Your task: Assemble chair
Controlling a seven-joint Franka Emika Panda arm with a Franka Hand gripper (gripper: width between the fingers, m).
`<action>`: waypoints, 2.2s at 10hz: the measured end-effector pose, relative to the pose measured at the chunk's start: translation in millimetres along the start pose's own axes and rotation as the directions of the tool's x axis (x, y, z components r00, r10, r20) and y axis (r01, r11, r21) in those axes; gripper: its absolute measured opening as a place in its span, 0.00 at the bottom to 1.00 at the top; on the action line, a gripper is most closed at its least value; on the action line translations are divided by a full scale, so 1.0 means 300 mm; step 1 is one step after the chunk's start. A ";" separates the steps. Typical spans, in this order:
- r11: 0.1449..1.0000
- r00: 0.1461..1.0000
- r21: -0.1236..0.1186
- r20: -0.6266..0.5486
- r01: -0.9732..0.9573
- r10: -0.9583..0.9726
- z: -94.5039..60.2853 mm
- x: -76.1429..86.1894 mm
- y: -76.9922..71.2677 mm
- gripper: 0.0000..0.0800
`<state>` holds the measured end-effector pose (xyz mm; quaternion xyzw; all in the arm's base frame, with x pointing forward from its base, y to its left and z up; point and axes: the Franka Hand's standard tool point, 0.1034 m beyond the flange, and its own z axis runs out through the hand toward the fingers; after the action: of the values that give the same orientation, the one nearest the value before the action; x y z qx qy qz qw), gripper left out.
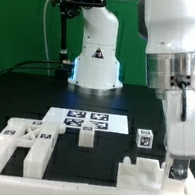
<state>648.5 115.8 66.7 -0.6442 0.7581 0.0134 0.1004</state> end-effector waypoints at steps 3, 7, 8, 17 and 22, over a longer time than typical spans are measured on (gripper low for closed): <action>0.986 0.986 0.033 0.010 0.164 -0.164 -0.155 0.095 -0.008 0.81; 0.985 0.985 0.021 0.008 0.171 -0.171 -0.126 0.081 0.005 0.81; 0.985 0.985 0.021 0.008 0.172 -0.173 -0.126 0.081 0.005 0.81; 0.635 0.634 0.023 -0.065 0.773 -0.770 -0.150 0.175 0.064 0.81; 0.104 0.105 -0.046 0.007 0.993 -0.994 -0.149 0.342 0.166 0.81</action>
Offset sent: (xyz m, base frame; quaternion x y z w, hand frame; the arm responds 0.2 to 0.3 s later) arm 0.0000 0.0000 0.0000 0.0000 0.0000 0.0000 1.0000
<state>578.3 17.5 87.7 -0.9879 0.1333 -0.0510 0.0613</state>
